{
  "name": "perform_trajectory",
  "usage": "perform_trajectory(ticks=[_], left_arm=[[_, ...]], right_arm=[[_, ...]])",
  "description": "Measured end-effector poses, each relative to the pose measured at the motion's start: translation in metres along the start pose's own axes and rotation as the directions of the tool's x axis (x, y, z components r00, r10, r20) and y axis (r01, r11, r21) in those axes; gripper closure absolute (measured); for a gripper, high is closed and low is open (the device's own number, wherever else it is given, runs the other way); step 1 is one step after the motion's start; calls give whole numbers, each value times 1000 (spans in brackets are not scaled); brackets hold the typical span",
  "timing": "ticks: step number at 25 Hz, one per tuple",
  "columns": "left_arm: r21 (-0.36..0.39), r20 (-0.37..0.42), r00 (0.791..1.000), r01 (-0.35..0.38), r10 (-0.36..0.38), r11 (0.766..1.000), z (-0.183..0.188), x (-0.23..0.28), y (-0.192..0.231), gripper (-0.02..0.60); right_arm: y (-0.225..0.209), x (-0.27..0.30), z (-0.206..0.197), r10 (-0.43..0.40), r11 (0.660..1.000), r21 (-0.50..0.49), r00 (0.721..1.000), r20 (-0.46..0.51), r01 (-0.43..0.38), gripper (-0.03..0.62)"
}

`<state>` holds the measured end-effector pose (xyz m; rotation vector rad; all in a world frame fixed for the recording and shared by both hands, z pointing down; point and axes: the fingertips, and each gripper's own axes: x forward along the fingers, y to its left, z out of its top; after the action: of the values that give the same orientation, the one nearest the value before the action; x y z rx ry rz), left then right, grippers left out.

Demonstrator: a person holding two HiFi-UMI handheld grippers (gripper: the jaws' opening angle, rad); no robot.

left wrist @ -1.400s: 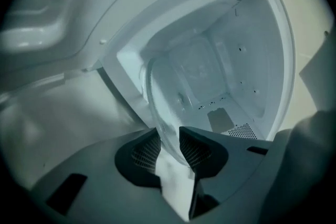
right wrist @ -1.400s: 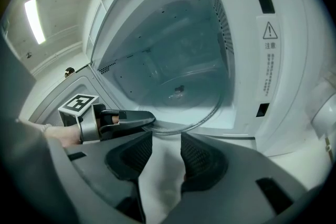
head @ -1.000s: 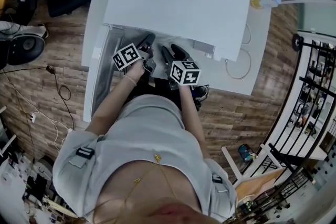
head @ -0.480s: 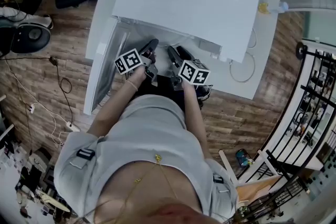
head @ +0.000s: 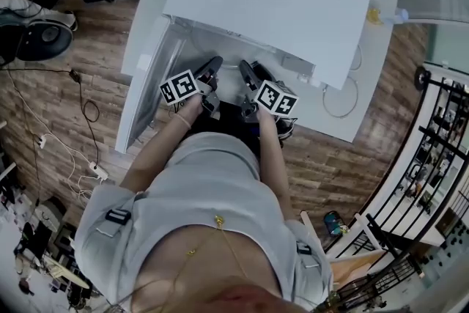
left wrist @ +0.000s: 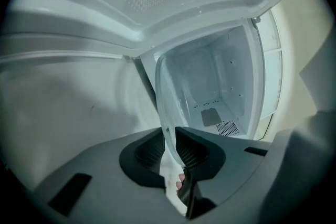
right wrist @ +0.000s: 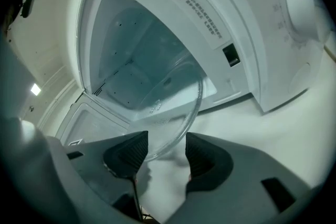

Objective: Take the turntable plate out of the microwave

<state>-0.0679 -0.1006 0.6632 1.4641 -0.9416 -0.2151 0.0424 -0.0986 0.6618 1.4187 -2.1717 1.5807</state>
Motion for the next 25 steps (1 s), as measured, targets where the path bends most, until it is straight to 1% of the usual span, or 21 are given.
perform_trajectory(ticks=[7, 12, 14, 16, 21, 23, 25], left_arm=[[-18, -2, 1000, 10, -10, 1000, -5, -12, -2, 506], [-16, -16, 1000, 7, -7, 1000, -13, -19, 0, 506], [-17, -16, 1000, 8, -8, 1000, -15, -20, 2, 505], [-13, -12, 1000, 12, -12, 1000, -16, -21, 2, 505], [-9, -8, 1000, 29, -29, 1000, -19, -18, 2, 505], [16, -11, 999, 30, -30, 999, -17, -18, 3, 503], [66, -13, 1000, 10, -9, 998, -15, -18, 6, 490]], right_arm=[[1, 6, 3, 10, 1000, 19, 1000, 8, -10, 364], [-10, 9, 11, 11, 999, 42, 1000, 15, -11, 364], [-13, 12, 14, 20, 998, 59, 1000, 23, -22, 364], [-14, 17, 18, 39, 994, 98, 998, 42, -43, 370], [-15, 20, 26, 106, 971, 207, 991, 86, -122, 442], [-13, 19, 25, 130, 963, 225, 987, 98, -149, 461], [-11, 18, 24, 139, 957, 241, 985, 107, -161, 487]])
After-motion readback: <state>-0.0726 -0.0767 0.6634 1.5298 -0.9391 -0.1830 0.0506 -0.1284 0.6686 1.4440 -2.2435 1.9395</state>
